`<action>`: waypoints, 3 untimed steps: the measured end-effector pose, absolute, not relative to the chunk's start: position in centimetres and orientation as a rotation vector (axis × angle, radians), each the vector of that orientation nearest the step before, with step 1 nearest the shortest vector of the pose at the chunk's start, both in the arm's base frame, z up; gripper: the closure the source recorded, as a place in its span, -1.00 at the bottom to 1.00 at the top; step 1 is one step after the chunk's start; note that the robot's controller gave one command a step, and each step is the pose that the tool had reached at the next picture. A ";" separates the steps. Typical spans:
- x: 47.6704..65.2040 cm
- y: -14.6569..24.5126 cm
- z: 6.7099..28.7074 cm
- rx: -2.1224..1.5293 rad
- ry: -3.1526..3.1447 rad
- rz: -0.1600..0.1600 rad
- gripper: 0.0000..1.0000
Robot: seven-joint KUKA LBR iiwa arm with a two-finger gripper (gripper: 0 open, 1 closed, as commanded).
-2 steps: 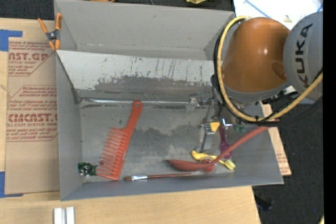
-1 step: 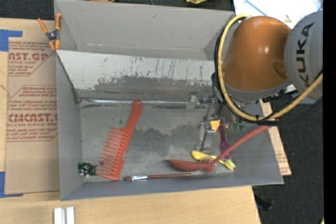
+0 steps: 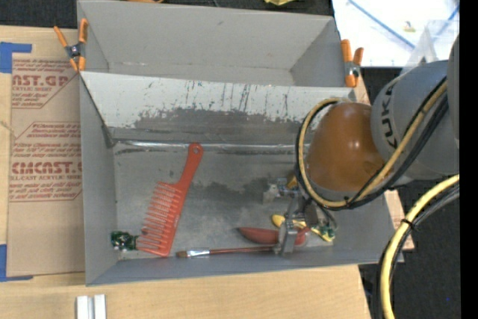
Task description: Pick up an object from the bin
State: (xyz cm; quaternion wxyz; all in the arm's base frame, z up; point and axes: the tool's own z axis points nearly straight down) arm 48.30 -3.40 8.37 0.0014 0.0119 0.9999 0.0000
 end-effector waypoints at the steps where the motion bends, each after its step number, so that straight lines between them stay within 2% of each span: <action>1: 48.4 -3.6 16.1 -0.120 3.116 -0.001 -1.00; 2: 48.1 -6.9 9.9 0.270 3.119 0.002 -1.00; 3: 48.3 -3.2 7.1 0.081 3.111 0.001 -1.00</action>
Offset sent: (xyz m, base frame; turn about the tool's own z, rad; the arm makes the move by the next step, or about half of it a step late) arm -0.0012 -0.0353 0.0163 0.1491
